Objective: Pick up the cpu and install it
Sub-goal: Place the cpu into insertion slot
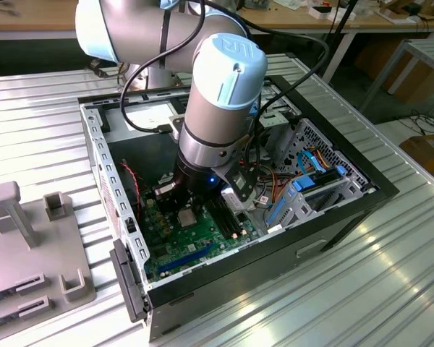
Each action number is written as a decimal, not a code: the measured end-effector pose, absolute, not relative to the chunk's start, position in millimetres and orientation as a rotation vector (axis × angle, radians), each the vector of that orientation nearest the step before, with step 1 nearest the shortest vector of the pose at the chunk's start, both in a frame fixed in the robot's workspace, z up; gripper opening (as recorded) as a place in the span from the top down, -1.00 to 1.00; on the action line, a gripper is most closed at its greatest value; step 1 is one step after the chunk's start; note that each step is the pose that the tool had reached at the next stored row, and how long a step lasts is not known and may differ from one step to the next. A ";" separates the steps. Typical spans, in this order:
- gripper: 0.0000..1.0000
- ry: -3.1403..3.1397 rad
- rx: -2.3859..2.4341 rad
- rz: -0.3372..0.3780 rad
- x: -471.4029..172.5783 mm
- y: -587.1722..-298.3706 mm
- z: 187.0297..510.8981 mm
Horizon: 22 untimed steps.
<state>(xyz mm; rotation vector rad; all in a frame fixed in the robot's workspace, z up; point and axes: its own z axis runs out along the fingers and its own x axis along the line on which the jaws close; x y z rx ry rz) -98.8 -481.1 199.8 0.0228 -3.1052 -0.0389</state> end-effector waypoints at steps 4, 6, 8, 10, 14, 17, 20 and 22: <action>0.05 -3.105 0.023 -0.038 -98.6 -481.1 199.9; 0.05 -3.105 0.023 -0.037 -98.7 -481.1 199.9; 0.05 -3.105 0.024 -0.037 -98.8 -481.2 199.8; 0.05 -3.105 0.030 -0.037 -98.9 -481.9 199.8; 0.05 -3.105 0.031 -0.037 -98.8 -482.6 200.0; 0.05 -3.105 0.031 -0.037 -98.8 -482.8 200.0; 0.05 -3.105 0.032 -0.037 -98.7 -482.8 200.1; 0.05 -3.105 0.032 -0.037 -98.6 -482.8 200.0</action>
